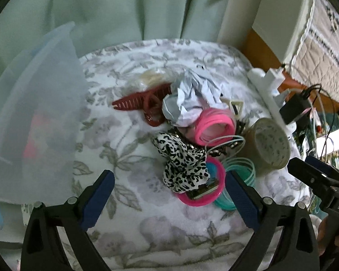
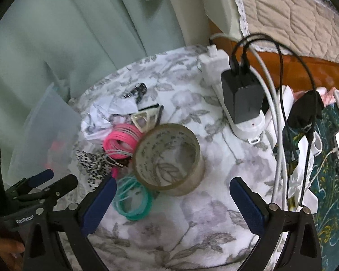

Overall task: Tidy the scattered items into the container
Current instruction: 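Move both grippers back toward the remaining pile of items, then grasp the leopard scrunchie with the left gripper while the right gripper grasps the tape roll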

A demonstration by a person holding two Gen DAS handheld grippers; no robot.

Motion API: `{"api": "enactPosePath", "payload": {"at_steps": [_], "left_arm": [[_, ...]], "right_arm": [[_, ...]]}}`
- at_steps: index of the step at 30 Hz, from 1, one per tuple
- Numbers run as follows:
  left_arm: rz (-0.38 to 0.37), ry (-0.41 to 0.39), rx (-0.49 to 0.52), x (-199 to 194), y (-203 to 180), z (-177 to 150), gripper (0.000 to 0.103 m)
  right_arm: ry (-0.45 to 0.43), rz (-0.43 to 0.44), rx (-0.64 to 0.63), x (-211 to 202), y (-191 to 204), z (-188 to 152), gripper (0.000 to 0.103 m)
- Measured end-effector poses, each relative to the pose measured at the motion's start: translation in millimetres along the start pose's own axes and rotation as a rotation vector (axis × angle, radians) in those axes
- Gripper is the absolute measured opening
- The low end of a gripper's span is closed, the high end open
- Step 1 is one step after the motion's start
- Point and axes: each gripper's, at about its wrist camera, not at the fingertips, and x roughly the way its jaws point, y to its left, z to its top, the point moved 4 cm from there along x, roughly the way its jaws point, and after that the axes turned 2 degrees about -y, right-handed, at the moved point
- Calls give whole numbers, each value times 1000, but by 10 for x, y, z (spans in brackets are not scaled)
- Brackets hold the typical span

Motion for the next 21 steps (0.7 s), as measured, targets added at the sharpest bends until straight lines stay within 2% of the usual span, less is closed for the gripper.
{"api": "enactPosePath", "payload": {"at_steps": [8,17,21], "left_arm": [[9,75,13,311,-89,-9,97],[0,121,9,528,-95,7,84],[-4,133,1,585,-76,17,74]], "right_arm": [[48,-16,-31,247,38,-18,102],[90,-18,-12,441,-2,15,103],[108,-23,-21,554,33,29,103]]}}
